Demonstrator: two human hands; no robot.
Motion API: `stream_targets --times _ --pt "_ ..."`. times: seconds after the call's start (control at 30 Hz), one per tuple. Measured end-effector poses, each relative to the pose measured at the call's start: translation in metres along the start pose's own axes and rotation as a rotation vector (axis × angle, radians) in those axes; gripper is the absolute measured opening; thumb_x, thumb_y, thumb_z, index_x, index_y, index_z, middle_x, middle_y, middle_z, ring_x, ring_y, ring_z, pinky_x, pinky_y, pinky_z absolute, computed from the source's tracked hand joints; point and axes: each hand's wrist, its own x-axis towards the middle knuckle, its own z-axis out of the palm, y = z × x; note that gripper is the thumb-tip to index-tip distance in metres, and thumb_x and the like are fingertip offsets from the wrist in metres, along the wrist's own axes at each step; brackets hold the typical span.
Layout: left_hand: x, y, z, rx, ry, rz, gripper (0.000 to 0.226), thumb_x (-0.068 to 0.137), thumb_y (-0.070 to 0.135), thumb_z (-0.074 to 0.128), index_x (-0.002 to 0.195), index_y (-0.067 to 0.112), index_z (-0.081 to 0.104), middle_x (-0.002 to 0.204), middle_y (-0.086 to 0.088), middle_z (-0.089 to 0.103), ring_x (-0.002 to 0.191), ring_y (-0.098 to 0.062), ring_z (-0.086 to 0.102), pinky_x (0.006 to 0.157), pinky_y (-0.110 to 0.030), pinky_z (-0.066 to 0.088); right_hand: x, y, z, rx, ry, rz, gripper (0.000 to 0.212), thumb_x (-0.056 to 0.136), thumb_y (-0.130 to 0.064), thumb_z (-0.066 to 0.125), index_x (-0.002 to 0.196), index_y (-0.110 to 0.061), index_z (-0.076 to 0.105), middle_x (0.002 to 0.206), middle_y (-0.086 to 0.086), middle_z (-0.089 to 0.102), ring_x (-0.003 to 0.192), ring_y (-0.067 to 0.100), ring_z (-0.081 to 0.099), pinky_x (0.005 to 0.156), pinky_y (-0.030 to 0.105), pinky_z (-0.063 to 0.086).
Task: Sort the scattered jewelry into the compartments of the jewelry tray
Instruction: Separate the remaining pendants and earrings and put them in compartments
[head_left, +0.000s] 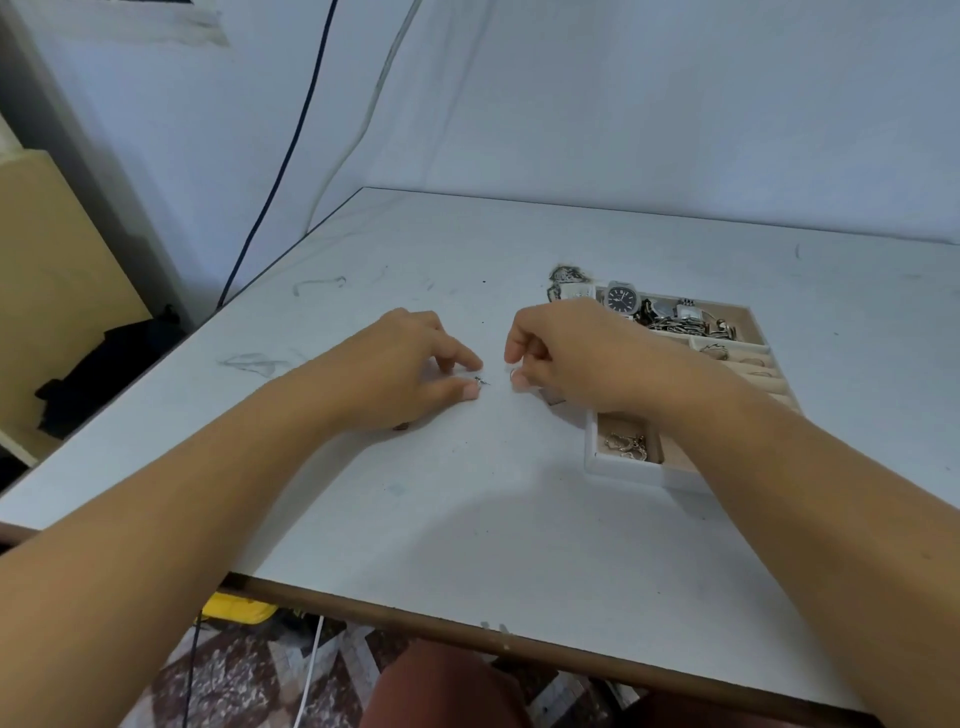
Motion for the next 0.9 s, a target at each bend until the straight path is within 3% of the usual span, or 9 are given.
stream_targets --times 0.1,0.23,0.3,0.4,0.47,0.6,0.73,0.9 --pt "0.005 0.001 -0.002 -0.034 -0.064 -0.003 0.021 0.083 0.052 0.059 0.104 0.049 0.062 0.093 0.019 0.053 0.097 -0.004 0.043 0.082 -0.024 0.034 -0.001 0.0 0.001 -0.036 -0.007 -0.009 0.008 0.085 -0.019 0.064 0.093 -0.019 0.063 0.069 -0.015 0.052 0.075 0.01 0.053 0.07 0.026 0.046" --pt "0.003 0.006 -0.004 -0.07 -0.044 -0.011 0.012 0.083 0.045 0.064 0.094 0.041 0.064 0.092 0.019 0.059 0.094 0.002 0.049 0.08 -0.021 0.037 -0.001 0.0 -0.001 -0.02 0.019 -0.044 0.006 0.084 -0.018 0.065 0.09 -0.018 0.064 0.065 -0.015 0.052 0.065 0.0 0.05 0.064 0.021 0.043" --pt "0.001 0.012 -0.005 -0.134 -0.015 -0.02 0.009 0.083 0.038 0.068 0.091 0.035 0.065 0.086 0.018 0.063 0.075 0.013 0.053 0.068 -0.01 0.038 -0.003 0.001 -0.005 -0.019 0.031 -0.067 0.005 0.085 -0.019 0.064 0.09 -0.018 0.064 0.068 -0.015 0.054 0.064 -0.002 0.05 0.062 0.016 0.042" --pt "-0.002 0.024 -0.005 -0.204 0.047 -0.015 0.007 0.083 0.031 0.071 0.088 0.028 0.067 0.081 0.013 0.066 0.053 0.014 0.051 0.054 -0.004 0.037 -0.01 0.005 -0.011 -0.016 0.053 -0.077 0.002 0.087 -0.021 0.063 0.087 -0.023 0.063 0.072 -0.016 0.056 0.067 -0.002 0.054 0.061 0.017 0.044" --pt "-0.002 0.033 -0.004 -0.225 0.094 0.012 0.005 0.083 0.031 0.07 0.088 0.031 0.068 0.08 0.015 0.066 0.059 0.012 0.053 0.056 -0.006 0.039 -0.019 0.012 -0.017 -0.035 0.088 -0.083 0.003 0.087 -0.022 0.062 0.086 -0.025 0.062 0.075 -0.017 0.057 0.073 -0.002 0.055 0.062 0.015 0.041" --pt "0.004 0.055 0.0 -0.25 0.113 0.092 0.008 0.083 0.038 0.067 0.091 0.037 0.068 0.083 0.018 0.068 0.08 -0.003 0.061 0.068 -0.016 0.045 -0.046 0.03 -0.03 -0.124 0.165 -0.072 0.002 0.088 -0.026 0.06 0.088 -0.027 0.061 0.082 -0.017 0.056 0.074 0.003 0.047 0.065 -0.003 0.031" --pt "0.013 0.083 0.003 -0.291 0.131 0.185 0.007 0.084 0.035 0.067 0.091 0.033 0.068 0.081 0.018 0.068 0.083 0.0 0.06 0.069 -0.01 0.042 -0.076 0.059 -0.035 -0.077 0.248 -0.074 0.002 0.085 -0.022 0.064 0.086 -0.024 0.065 0.078 -0.016 0.06 0.071 -0.005 0.051 0.064 0.007 0.036" --pt "0.018 0.102 0.018 -0.349 0.202 0.276 0.008 0.085 0.028 0.068 0.093 0.028 0.068 0.079 0.018 0.067 0.083 0.002 0.06 0.072 -0.006 0.039 -0.109 0.089 -0.03 0.016 0.341 -0.051 0.004 0.084 -0.021 0.066 0.082 -0.025 0.064 0.074 -0.014 0.062 0.075 0.004 0.056 0.066 0.016 0.044"
